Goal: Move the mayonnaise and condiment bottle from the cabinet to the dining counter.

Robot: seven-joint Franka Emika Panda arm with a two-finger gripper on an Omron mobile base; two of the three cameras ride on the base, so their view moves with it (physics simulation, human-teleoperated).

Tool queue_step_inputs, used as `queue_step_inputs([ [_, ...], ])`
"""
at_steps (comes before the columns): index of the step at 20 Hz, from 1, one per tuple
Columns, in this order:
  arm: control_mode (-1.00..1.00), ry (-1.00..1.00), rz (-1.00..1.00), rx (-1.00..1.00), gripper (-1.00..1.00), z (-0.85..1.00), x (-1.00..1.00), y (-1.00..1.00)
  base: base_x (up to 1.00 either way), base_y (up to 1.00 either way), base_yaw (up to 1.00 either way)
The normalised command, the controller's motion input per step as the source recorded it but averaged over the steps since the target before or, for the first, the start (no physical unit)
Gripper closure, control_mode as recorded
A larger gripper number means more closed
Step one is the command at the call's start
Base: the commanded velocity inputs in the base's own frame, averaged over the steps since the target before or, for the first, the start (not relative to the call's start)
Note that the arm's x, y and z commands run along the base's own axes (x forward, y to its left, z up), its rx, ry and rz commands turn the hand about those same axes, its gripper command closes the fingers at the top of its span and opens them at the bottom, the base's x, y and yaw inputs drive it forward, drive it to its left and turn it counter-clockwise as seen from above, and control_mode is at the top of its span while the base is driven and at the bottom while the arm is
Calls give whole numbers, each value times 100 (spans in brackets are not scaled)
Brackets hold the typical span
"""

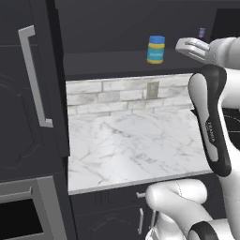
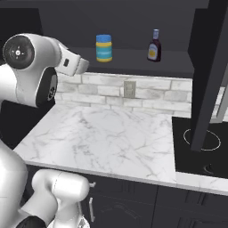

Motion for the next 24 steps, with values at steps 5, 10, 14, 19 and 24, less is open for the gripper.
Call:
queue_step_inputs([
  [5, -100, 9, 0, -6, -100, 0, 38, -1, 0, 0, 0],
  [10, -100, 7, 0, -13, -100, 8, 38, 0, 0, 0, 0],
  [14, -100, 0, 0, -15, -100, 6, 30, 0, 0, 0, 0],
  [19, -100, 0, 0, -12, -100, 0, 26, 0, 0, 0, 0],
  [24, -100, 0, 0, -8, -100, 0, 31, 0, 0, 0, 0],
])
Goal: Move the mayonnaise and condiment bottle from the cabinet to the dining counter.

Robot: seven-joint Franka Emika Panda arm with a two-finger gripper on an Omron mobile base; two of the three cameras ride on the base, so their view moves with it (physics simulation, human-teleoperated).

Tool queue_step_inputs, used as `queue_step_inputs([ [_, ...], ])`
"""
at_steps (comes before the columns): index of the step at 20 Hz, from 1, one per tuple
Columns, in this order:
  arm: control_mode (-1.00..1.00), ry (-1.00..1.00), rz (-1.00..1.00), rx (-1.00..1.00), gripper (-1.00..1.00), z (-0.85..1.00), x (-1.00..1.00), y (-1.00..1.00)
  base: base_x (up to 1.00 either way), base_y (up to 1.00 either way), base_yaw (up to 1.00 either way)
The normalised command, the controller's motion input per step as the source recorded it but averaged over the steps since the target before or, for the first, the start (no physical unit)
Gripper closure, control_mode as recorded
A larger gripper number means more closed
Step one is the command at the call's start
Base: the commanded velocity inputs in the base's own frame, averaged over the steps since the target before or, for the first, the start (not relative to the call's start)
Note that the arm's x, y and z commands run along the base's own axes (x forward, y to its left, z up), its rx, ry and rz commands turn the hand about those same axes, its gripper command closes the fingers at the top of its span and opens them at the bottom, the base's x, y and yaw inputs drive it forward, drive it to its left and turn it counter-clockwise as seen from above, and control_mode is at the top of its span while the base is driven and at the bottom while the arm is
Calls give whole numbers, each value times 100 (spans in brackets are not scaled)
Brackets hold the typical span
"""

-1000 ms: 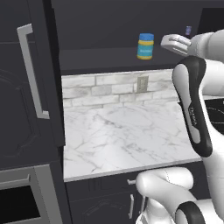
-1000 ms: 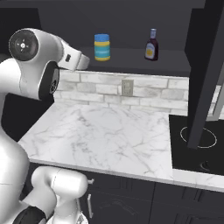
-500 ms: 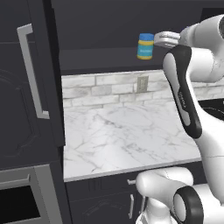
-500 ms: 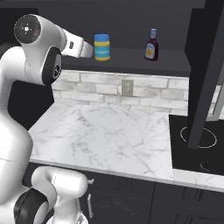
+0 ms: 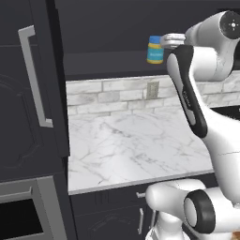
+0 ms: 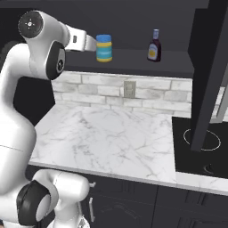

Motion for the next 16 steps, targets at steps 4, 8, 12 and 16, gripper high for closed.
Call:
queue_step_inputs([
  [4, -100, 0, 0, -1, -100, 0, 51, 0, 0, 0, 0],
  [8, -100, 0, 0, 0, -100, 0, 50, 0, 0, 0, 0],
  [12, -100, 0, 0, 0, -100, 0, 49, 0, 0, 0, 0],
  [16, -100, 0, 0, 0, -100, 0, 42, -3, 0, 0, 0],
])
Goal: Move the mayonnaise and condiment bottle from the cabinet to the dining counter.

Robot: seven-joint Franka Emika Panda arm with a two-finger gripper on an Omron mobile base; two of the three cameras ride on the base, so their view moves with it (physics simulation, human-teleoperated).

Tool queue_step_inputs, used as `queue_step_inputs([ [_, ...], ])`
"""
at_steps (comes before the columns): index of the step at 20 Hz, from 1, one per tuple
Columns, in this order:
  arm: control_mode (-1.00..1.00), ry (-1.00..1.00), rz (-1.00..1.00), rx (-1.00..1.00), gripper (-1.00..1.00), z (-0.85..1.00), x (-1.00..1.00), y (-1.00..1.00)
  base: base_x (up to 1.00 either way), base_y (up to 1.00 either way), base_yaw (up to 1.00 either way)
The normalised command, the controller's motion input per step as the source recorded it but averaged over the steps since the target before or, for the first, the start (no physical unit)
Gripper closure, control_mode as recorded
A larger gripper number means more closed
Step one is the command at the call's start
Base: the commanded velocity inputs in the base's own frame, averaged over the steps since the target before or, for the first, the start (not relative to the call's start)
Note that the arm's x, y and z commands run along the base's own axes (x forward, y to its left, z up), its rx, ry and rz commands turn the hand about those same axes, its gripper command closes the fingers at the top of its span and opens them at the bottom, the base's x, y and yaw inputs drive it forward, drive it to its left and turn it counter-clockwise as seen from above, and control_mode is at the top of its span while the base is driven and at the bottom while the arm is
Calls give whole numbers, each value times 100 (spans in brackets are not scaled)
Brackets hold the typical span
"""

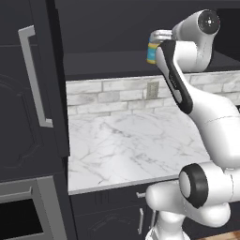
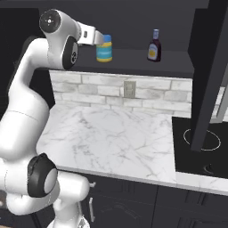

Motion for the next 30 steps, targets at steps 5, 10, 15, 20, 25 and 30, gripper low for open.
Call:
queue_step_inputs([
  [5, -100, 1, 0, 0, -100, 0, 39, 0, 0, 0, 0],
  [10, -100, 3, 0, 0, -100, -4, 40, -3, 0, 0, 0],
  [15, -100, 4, 0, 0, -100, -8, 39, -7, 0, 0, 0],
  [20, -100, 3, 0, 0, -100, -9, 29, -15, 0, 0, 0],
  [25, -100, 1, 0, 0, -100, -7, 24, -13, 0, 0, 0],
  [30, -100, 0, 0, 0, -100, -5, 29, -2, 0, 0, 0],
])
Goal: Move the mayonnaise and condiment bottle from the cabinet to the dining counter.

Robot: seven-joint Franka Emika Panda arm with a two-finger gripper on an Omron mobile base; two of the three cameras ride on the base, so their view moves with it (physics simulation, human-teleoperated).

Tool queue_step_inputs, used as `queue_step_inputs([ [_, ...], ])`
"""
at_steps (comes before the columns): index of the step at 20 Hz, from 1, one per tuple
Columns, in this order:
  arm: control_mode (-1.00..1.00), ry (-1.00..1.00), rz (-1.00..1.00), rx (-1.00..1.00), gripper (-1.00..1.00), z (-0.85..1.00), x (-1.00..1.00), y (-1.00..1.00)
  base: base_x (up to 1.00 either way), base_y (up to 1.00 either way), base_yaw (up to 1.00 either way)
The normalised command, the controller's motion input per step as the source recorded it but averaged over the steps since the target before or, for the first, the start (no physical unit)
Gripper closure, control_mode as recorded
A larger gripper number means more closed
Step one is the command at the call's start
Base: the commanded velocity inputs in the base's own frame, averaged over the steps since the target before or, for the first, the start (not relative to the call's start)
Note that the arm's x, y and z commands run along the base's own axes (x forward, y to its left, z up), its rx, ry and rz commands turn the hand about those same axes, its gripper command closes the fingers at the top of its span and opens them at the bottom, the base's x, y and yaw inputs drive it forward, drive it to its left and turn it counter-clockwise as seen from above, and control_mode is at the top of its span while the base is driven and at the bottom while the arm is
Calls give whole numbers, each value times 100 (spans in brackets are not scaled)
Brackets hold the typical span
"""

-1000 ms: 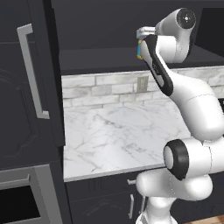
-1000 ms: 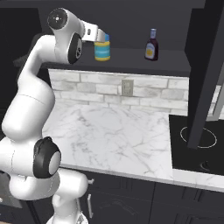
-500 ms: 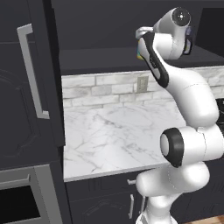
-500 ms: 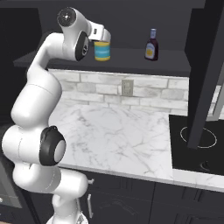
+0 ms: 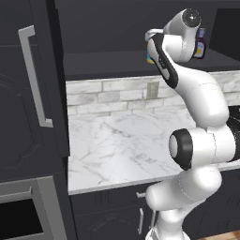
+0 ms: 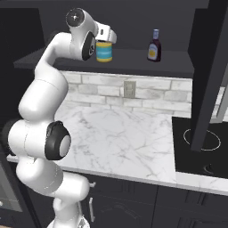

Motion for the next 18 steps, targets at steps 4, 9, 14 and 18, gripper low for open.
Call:
queue_step_inputs([
  [4, -100, 0, 0, 0, -100, -4, 33, 0, 0, 0, 0],
  [9, -100, 0, 0, 0, -100, -2, 35, 0, 0, 0, 0],
  [14, -100, 0, 0, 0, -100, -1, 33, 0, 0, 0, 0],
  [18, -100, 3, 0, 0, -100, -7, 33, 0, 0, 0, 0],
])
